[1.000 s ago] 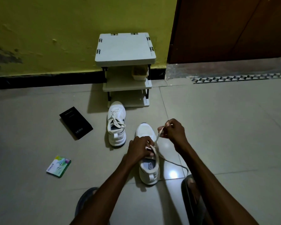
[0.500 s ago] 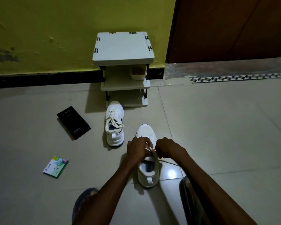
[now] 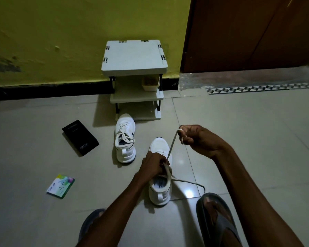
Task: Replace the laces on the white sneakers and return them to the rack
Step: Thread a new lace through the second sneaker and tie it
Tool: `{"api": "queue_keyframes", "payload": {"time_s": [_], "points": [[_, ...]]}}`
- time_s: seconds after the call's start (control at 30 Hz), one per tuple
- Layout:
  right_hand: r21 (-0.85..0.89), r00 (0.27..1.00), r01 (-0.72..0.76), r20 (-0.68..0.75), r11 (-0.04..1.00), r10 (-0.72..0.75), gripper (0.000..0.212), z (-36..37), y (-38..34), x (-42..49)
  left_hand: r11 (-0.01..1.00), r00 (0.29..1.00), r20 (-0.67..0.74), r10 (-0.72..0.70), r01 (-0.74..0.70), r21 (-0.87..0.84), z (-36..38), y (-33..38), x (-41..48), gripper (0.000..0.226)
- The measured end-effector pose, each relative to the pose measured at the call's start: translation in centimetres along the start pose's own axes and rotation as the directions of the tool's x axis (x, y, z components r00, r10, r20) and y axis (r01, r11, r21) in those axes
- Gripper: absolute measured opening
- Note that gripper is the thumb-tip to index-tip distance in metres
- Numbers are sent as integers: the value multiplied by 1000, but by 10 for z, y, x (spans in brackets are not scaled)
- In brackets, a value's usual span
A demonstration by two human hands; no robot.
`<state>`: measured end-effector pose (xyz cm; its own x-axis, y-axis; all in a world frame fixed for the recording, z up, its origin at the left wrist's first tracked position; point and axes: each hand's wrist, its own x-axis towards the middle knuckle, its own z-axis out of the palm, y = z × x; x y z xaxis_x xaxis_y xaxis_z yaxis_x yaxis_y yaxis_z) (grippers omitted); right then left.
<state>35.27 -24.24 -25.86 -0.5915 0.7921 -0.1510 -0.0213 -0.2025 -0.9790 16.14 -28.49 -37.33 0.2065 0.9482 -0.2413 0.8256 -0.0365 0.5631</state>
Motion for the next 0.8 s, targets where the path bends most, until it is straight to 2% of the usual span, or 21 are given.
{"api": "queue_keyframes", "payload": {"time_s": [0.1, 0.17, 0.3, 0.37, 0.47, 0.57, 0.63, 0.67, 0.7, 0.73, 0.8], "points": [[101, 1000, 5, 16, 995, -7, 26, 6, 11, 0, 999, 998, -48, 32, -30, 39, 5, -5, -3, 37], [220, 999, 37, 7, 975, -39, 25, 6, 16, 0, 999, 993, -113, 38, -38, 2, 5, -8, -3, 44], [517, 996, 85, -63, 852, -62, 24, 12, 27, 4, 998, 981, -190, -36, 25, -57, -1, -9, -1, 53], [545, 996, 60, -92, 836, -12, 18, 14, 33, 9, 991, 974, -204, -95, 74, -110, -2, -11, 0, 54], [528, 989, 17, -131, 849, 62, 33, 8, 38, 10, 976, 957, -226, -180, 146, -159, -3, -15, 0, 52], [550, 977, 12, -183, 835, 106, 30, -7, 42, 6, 968, 948, -234, -214, 174, -182, -4, -21, -1, 47], [367, 977, -112, -131, 923, 171, 16, -16, 44, -1, 963, 948, -227, -223, 179, -199, -6, -23, -2, 43], [185, 966, -221, -90, 958, 240, 26, -20, 47, -4, 965, 950, -227, -216, 172, -195, -5, -24, -1, 41], [-32, 937, -347, -55, 937, 345, 34, -22, 51, -7, 968, 951, -230, -206, 165, -187, -4, -25, -1, 40], [-251, 883, -465, -56, 849, 467, 33, -22, 55, -8, 972, 953, -233, -194, 155, -178, -3, -25, -1, 38], [-616, 723, -604, -157, 505, 673, 16, -23, 66, -9, 975, 958, -222, -179, 143, -168, 2, -24, -1, 34]]}}
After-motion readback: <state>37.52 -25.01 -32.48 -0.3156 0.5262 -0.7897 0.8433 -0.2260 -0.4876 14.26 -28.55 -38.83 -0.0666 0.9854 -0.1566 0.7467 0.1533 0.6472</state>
